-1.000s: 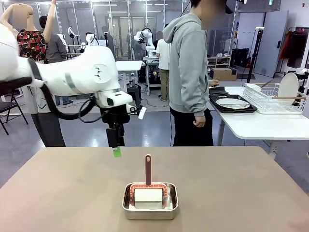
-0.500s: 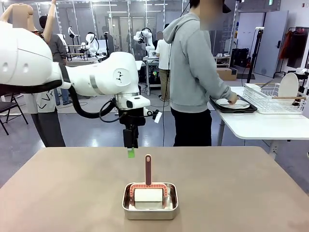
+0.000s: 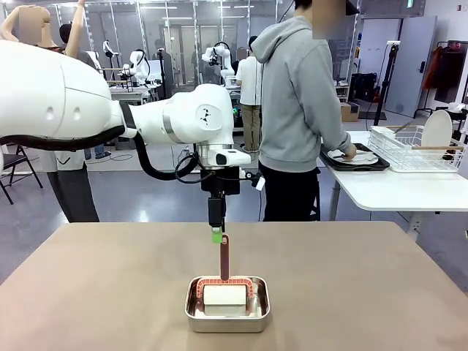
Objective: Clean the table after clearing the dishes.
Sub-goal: When the right (or left) Handle tray is removed, use the right hand (or left hand) to clean the right (or left) side of the table with the Lint Roller, then place the Lint Roller back on top of the Airtight Container.
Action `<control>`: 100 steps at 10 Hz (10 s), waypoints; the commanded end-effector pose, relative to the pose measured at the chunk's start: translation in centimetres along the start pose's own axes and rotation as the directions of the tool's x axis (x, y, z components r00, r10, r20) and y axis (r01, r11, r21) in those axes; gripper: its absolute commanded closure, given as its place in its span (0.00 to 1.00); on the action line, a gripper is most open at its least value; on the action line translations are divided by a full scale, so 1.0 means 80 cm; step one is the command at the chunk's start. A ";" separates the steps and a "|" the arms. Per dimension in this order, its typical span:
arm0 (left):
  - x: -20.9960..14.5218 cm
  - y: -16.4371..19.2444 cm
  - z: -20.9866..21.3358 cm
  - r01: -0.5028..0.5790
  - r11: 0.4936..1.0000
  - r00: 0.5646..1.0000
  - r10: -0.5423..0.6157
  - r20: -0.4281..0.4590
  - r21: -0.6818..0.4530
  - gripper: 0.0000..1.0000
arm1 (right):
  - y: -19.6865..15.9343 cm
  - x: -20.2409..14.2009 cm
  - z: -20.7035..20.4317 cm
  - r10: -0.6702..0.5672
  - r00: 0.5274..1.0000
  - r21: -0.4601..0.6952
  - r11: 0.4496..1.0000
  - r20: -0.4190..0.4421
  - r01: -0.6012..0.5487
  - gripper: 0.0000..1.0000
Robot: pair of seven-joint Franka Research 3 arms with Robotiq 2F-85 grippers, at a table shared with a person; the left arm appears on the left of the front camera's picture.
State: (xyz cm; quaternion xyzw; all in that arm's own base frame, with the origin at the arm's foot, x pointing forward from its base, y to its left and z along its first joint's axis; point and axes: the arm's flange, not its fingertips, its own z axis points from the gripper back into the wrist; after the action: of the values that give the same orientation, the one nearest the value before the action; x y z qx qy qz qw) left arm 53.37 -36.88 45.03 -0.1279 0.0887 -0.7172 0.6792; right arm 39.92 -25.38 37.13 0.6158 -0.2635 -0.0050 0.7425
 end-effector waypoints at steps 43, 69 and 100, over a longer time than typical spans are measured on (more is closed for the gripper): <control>-0.177 -0.054 0.118 -0.915 0.385 0.319 0.875 0.365 -0.123 0.88 | 0.005 0.000 0.000 0.004 1.000 -0.002 1.000 -0.005 -0.004 0.00; -0.510 0.050 -0.122 -0.777 0.216 -0.028 0.927 0.374 -0.592 0.80 | 0.005 0.000 0.000 0.004 1.000 -0.002 1.000 -0.005 -0.004 0.00; -0.588 -0.107 0.079 -0.995 -0.061 -0.087 0.917 0.389 -0.080 0.80 | 0.005 0.000 0.000 0.004 1.000 -0.002 1.000 -0.005 -0.004 0.00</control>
State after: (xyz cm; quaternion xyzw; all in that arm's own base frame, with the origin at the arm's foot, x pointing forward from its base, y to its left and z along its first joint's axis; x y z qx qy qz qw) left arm 49.26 10.73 50.51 -0.0604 -0.0446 0.0216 0.9969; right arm 39.90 -25.41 37.14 0.6156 -0.2638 -0.0051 0.7426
